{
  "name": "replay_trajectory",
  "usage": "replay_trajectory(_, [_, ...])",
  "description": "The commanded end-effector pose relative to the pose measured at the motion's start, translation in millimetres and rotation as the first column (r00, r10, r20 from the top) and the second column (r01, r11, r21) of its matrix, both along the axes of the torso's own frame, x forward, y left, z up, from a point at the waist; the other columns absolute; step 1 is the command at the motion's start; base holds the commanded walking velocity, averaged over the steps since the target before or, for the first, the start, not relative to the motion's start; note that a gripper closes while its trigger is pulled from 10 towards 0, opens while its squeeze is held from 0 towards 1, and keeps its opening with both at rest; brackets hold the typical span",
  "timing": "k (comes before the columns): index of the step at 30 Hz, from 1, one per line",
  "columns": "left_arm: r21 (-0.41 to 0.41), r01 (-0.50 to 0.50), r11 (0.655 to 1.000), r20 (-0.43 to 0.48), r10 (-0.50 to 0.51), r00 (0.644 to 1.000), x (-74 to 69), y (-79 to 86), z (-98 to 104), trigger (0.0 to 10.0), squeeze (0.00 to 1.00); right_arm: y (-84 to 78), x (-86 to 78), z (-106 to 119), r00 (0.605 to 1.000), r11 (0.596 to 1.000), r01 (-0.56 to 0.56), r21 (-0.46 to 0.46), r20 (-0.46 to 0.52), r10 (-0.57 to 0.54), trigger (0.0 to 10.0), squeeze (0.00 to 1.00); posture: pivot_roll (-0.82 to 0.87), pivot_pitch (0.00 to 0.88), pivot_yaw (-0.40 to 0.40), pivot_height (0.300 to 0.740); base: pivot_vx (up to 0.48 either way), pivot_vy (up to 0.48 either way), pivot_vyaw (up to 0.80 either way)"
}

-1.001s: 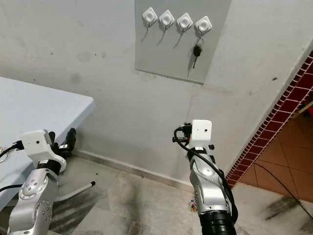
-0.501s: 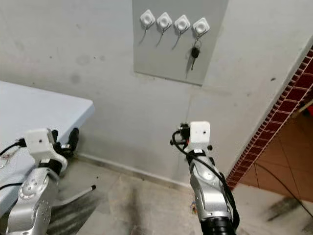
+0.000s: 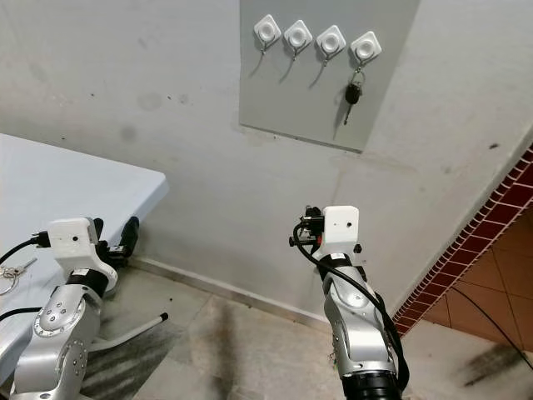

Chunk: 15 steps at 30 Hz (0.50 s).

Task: Hang keys on a hook

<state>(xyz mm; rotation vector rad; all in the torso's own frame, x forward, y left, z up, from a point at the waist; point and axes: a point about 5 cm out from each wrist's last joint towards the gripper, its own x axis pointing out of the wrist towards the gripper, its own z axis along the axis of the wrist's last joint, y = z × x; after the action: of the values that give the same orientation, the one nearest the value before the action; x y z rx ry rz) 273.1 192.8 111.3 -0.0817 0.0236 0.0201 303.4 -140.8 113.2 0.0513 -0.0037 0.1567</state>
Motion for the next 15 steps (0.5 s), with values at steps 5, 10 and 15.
replay_trajectory(5, [0.031,0.012,0.999,0.011,-0.012,1.0,0.2,-0.2,4.9,10.0,0.0,1.9,-0.2,7.7,0.999,1.0,-0.021,0.001,0.047,0.021,10.0,0.0,-0.08,0.0,-0.024,0.732,0.469,0.0,0.0])
replay_trajectory(10, [0.042,0.021,0.999,0.012,-0.021,1.0,-0.3,-1.1,5.6,10.0,0.0,2.8,-1.1,7.6,0.998,1.0,-0.027,0.003,0.055,0.026,10.0,0.0,-0.08,0.0,-0.021,0.732,0.48,0.0,0.0])
replay_trajectory(15, [0.042,0.024,0.999,0.013,-0.025,1.0,-0.4,-1.4,6.0,10.0,0.0,3.7,-2.6,8.5,0.997,0.999,-0.034,0.015,0.069,0.033,10.0,0.0,-0.08,0.0,-0.018,0.732,0.48,0.0,0.0])
